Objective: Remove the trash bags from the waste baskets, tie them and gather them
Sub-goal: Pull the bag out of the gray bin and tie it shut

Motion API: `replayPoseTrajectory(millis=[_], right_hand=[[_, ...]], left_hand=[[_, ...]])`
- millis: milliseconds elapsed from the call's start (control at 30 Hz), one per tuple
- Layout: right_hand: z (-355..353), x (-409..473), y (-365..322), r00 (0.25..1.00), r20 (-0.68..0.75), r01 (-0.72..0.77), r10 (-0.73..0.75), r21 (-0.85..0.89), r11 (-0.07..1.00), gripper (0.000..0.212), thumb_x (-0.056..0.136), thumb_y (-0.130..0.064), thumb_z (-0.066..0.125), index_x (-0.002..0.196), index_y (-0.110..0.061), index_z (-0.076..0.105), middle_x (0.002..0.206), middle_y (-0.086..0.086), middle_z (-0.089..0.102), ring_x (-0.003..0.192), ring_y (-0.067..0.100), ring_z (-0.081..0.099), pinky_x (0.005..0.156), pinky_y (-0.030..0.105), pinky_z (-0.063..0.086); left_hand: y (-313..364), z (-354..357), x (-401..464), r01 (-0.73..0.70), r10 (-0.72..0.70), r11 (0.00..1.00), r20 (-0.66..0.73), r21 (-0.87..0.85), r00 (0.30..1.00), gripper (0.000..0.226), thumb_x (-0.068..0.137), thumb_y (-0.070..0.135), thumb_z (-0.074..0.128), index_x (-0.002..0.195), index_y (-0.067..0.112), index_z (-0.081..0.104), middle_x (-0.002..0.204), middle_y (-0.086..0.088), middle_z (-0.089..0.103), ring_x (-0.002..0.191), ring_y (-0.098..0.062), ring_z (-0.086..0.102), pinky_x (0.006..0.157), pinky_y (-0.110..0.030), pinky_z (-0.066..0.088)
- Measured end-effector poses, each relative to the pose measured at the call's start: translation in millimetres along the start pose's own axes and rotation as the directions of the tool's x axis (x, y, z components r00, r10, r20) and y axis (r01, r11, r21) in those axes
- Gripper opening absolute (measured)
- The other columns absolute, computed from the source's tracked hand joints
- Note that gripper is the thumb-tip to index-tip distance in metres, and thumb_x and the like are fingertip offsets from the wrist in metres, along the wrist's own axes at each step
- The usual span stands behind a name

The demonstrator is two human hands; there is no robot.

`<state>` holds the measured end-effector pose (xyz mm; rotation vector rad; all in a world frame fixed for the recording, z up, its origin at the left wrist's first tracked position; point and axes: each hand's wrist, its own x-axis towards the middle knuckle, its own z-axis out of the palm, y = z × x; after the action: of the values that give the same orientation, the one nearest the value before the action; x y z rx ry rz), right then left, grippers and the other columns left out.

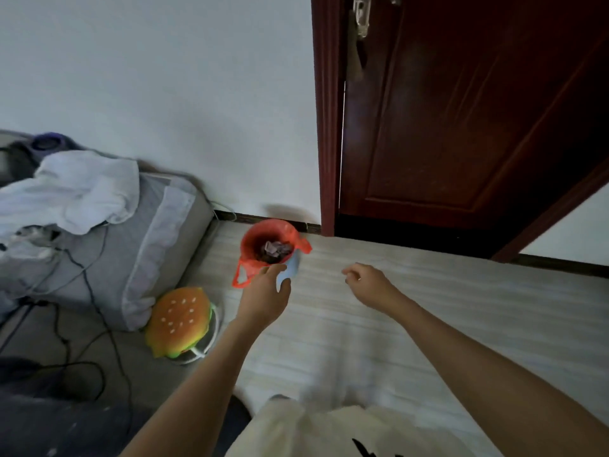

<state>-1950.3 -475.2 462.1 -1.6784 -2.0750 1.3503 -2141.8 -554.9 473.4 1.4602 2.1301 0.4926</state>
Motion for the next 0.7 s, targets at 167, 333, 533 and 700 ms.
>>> replayPoseTrajectory(millis=[167, 333, 533, 700], right_hand=[[11.6, 101.4, -28.4, 0.999, 0.003, -0.04, 0.04, 0.033, 0.999, 0.034, 0.094, -0.018, 0.035, 0.121, -0.013, 0.056, 0.123, 0.009, 0.061, 0.082, 0.015, 0.057, 0.064, 0.019, 0.041], [38.1, 222.7, -52.8, 0.978, -0.065, -0.185, 0.196, 0.151, 0.971, 0.032, 0.093, -0.016, 0.037, 0.116, -0.011, 0.058, 0.119, 0.012, 0.062, 0.106, 0.026, 0.058, 0.087, 0.033, 0.047], [75.3, 329.2, -95.6, 0.865, -0.155, -0.401, 0.477, 0.356, 0.844, 0.03, 0.093, -0.012, 0.039, 0.115, -0.007, 0.059, 0.117, 0.015, 0.064, 0.106, 0.028, 0.059, 0.092, 0.038, 0.048], [98.1, 351.6, -117.5, 0.757, -0.154, -0.515, 0.635, 0.458, 0.724, 0.032, 0.092, -0.013, 0.041, 0.119, -0.01, 0.057, 0.121, 0.013, 0.063, 0.11, 0.029, 0.058, 0.09, 0.034, 0.045]], left_hand=[[-43.5, -24.3, 104.7, 0.058, -0.06, 0.997, 0.025, 0.045, 0.998, 0.034, 0.09, 0.016, 0.05, 0.122, 0.01, 0.054, 0.123, -0.016, 0.057, 0.111, -0.031, 0.054, 0.092, -0.033, 0.04], [-86.0, -48.5, 255.8, -0.05, 0.04, 0.994, 0.112, 0.093, 0.993, 0.027, 0.089, 0.012, 0.044, 0.111, 0.006, 0.059, 0.112, -0.017, 0.062, 0.101, -0.031, 0.057, 0.08, -0.03, 0.041], [-115.9, -83.0, 421.5, -0.255, 0.182, 0.955, 0.382, 0.15, 0.906, 0.033, 0.09, 0.015, 0.042, 0.12, 0.013, 0.055, 0.123, -0.012, 0.059, 0.112, -0.029, 0.055, 0.096, -0.036, 0.044], [-131.4, -93.1, 495.0, -0.417, 0.232, 0.879, 0.559, 0.23, 0.796, 0.033, 0.092, 0.016, 0.04, 0.123, 0.014, 0.052, 0.123, -0.011, 0.056, 0.112, -0.029, 0.055, 0.097, -0.039, 0.045]])
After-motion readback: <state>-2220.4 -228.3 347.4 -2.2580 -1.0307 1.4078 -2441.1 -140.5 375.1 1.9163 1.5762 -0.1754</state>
